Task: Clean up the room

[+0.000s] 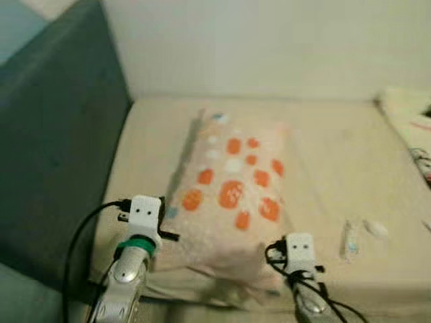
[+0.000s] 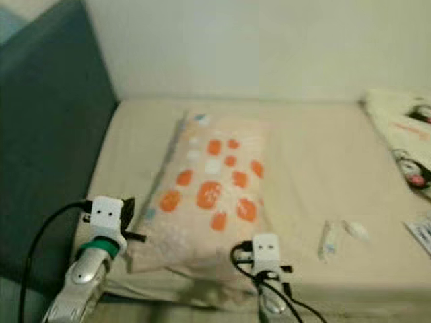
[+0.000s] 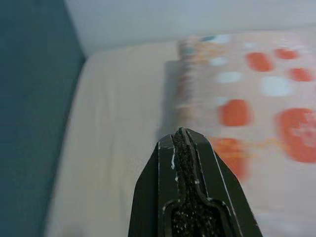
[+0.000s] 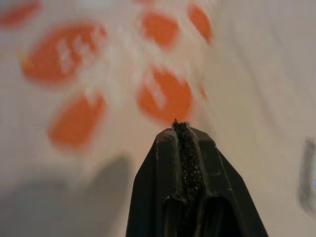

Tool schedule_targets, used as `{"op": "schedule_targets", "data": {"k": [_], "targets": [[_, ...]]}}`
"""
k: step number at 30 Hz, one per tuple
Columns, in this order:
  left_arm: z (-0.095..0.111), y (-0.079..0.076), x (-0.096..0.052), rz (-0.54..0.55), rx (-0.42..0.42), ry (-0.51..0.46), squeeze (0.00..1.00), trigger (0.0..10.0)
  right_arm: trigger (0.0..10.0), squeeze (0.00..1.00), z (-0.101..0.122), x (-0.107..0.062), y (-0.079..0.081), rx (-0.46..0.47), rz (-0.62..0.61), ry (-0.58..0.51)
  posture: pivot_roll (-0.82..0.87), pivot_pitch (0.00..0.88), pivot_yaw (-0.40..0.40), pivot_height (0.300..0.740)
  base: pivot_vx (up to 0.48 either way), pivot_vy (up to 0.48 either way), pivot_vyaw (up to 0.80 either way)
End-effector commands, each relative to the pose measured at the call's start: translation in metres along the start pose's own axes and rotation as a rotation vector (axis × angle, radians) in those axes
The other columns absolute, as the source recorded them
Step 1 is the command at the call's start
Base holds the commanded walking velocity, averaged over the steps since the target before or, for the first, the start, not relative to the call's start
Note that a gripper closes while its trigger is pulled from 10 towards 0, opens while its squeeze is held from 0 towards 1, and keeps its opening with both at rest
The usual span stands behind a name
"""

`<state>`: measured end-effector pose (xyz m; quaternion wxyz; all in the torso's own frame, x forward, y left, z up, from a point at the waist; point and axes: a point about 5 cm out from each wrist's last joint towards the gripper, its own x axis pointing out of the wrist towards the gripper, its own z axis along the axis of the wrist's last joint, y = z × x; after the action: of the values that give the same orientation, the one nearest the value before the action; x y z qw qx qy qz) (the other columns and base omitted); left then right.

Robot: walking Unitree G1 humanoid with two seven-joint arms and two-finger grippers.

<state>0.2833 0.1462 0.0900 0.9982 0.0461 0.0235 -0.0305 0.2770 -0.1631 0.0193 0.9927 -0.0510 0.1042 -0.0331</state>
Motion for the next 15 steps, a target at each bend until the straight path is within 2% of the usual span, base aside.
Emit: {"op": "schedule_targets", "data": {"k": [1, 6, 15], "targets": [[-0.0052, -0.0008, -0.0011, -0.001, -0.005, 0.031, 0.0, 10.0, 10.0, 0.0, -0.0137, -0.0072, -0.0011, 0.022, -0.018, 0.055, 0.03, 0.041, 0.076, 0.74, 0.277, 0.0, 0.0], [-0.0071, -0.008, -0.0003, -0.046, 0.008, 0.044, 0.0, 10.0, 10.0, 0.0, -0.0143, -0.0062, -0.0051, 0.017, -0.038, 0.063, 0.03, 0.04, 0.089, 0.74, 0.0, 0.0, 0.0], [-0.0058, -0.0094, 0.0026, -0.058, 0.02, 0.041, 0.0, 10.0, 10.0, 0.0, -0.0169, -0.0093, -0.0053, 0.026, -0.052, 0.067, 0.02, 0.04, 0.099, 0.74, 0.0, 0.0, 0.0]]}}
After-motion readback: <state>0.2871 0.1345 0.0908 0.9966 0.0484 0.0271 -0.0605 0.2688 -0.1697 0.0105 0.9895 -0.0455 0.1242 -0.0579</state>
